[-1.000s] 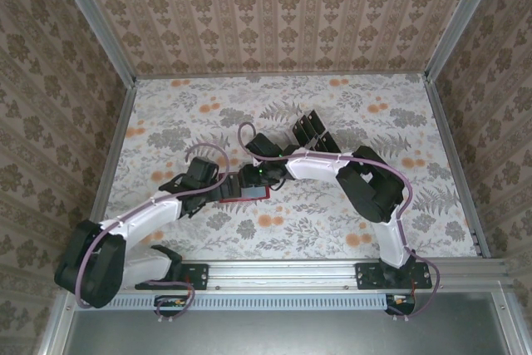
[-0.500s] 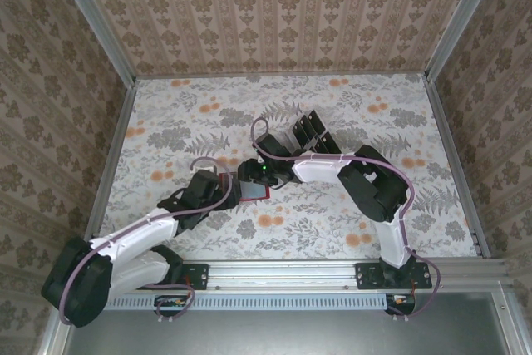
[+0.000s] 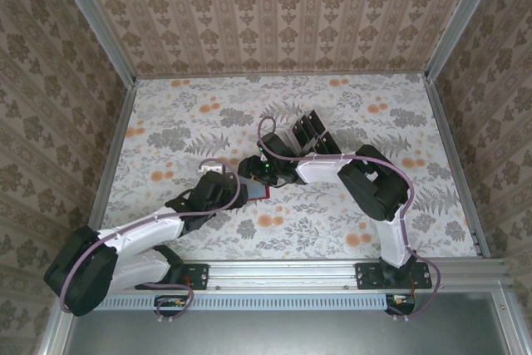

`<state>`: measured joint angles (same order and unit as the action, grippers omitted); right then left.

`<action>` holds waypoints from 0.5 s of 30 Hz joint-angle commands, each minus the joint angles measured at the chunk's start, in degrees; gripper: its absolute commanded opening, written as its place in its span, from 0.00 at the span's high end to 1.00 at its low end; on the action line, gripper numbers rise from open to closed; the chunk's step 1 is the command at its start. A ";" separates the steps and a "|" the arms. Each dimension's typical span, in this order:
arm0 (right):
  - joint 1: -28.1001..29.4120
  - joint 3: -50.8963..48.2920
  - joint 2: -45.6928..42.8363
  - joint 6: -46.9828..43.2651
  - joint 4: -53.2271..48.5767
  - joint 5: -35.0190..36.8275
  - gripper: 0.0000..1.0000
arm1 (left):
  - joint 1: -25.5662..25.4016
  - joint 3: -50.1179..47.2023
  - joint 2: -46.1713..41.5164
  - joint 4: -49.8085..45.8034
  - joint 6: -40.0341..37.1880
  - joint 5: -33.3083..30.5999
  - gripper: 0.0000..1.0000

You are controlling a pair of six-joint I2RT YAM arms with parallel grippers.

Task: Put the credit cards into the card holder
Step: Flip over the card slot on the card holder.

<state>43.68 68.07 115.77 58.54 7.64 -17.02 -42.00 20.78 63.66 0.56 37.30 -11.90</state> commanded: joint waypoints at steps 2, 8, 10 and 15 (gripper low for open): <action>-0.15 -2.16 0.71 1.11 -1.93 -0.38 0.45 | -0.64 2.97 3.41 3.24 -1.01 -2.14 0.00; -0.18 -2.42 0.49 1.09 -1.74 -0.72 0.46 | -1.33 3.99 7.12 2.80 -1.32 -5.37 0.00; -0.18 -2.44 0.35 1.13 -1.66 -0.91 0.46 | -1.50 4.35 7.99 1.29 -1.10 -6.91 0.00; -0.45 -2.33 -0.19 1.13 -1.65 -1.08 0.45 | -1.60 4.46 9.83 -1.84 -0.12 -9.79 0.00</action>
<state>43.64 67.64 115.77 58.96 8.67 -17.50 -43.16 24.01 72.60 1.67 37.30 -18.31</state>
